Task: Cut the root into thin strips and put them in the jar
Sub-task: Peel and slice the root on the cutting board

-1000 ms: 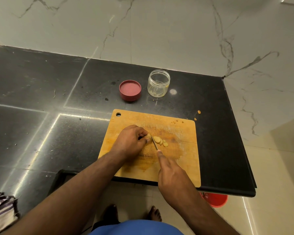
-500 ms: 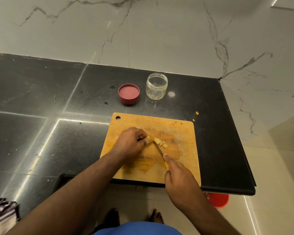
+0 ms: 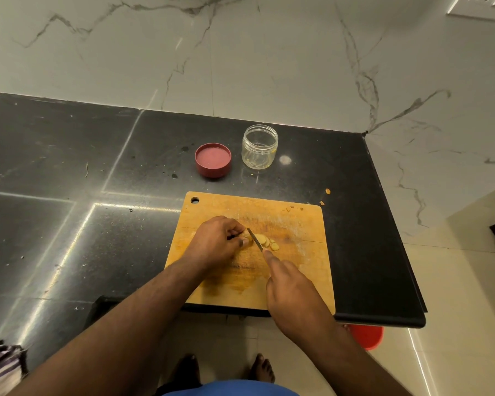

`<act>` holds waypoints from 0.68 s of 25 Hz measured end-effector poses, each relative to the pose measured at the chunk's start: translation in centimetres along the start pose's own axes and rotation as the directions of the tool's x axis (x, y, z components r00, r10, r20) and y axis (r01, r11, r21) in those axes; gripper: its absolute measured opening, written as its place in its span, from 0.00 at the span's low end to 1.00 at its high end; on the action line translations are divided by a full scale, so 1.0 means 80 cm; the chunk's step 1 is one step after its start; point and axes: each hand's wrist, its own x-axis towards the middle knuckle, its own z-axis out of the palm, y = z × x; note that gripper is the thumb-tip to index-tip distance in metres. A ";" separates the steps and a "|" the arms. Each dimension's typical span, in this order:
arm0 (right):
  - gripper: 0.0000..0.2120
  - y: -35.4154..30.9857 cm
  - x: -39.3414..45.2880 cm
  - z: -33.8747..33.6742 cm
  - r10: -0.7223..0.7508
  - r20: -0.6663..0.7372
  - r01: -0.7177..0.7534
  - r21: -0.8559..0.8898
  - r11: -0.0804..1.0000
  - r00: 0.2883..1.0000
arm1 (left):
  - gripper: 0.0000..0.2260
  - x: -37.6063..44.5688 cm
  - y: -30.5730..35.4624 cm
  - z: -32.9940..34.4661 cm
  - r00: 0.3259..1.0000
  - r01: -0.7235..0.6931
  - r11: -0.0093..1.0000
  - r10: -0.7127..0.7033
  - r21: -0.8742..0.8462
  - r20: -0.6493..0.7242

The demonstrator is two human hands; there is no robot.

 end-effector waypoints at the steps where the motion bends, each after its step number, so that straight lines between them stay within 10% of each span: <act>1: 0.26 -0.001 0.006 0.003 0.020 -0.001 -0.020 -0.007 1.000 1.000 | 0.13 0.000 0.000 0.000 1.000 -0.004 1.000 0.004 0.004 0.002; 17: 0.23 0.004 -0.018 -0.021 0.072 -0.066 -0.061 0.164 0.985 0.995 | 0.14 -0.002 -0.003 0.000 0.999 0.035 0.998 -0.034 -0.047 0.025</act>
